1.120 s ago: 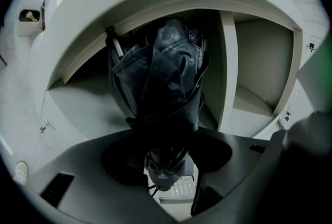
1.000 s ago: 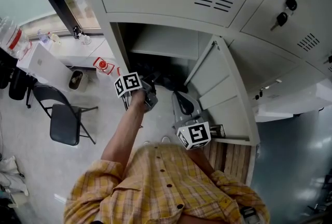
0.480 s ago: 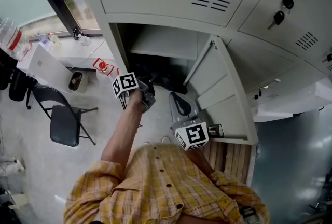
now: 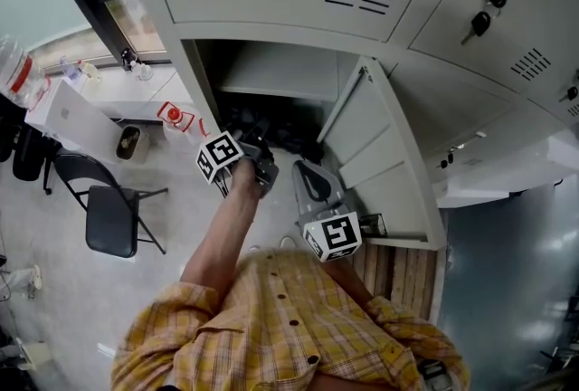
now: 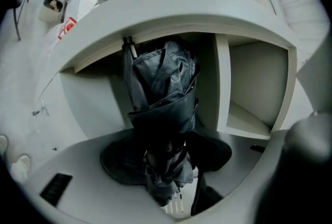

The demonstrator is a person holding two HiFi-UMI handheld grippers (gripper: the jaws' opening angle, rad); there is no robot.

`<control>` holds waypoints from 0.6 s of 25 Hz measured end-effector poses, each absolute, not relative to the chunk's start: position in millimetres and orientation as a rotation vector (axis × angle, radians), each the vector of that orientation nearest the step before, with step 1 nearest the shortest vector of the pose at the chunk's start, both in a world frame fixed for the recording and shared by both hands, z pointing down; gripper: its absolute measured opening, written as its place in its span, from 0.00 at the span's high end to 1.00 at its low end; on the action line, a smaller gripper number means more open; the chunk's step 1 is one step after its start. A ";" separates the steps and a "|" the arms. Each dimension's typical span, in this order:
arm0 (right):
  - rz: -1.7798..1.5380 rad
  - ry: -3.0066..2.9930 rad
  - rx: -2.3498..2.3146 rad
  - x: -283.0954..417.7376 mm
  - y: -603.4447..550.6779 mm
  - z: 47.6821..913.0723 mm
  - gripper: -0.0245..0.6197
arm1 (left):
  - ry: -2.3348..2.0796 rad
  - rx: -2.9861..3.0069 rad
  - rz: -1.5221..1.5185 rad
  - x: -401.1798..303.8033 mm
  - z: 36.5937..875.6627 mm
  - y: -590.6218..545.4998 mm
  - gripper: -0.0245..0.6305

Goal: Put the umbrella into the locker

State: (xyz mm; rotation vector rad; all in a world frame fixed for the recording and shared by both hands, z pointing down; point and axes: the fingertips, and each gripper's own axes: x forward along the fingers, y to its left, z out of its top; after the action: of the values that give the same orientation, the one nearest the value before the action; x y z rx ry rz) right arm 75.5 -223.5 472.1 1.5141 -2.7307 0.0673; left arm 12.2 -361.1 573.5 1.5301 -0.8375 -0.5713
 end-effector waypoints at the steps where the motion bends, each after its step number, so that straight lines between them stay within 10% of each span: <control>1: 0.069 -2.730 1.511 75.5 -223.7 472.8 0.97 | -0.859 1.539 -0.557 13.0 574.4 -362.4 0.62; 15: 0.097 -2.734 1.492 74.5 -223.0 478.5 0.97 | -1.163 1.655 -0.524 6.8 558.8 -370.0 0.62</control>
State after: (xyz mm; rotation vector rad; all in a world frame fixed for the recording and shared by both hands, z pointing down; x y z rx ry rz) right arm 74.5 -223.0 478.5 1.4925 -2.7340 0.0972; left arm 6.8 -370.0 558.8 1.6550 -1.1630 -0.5237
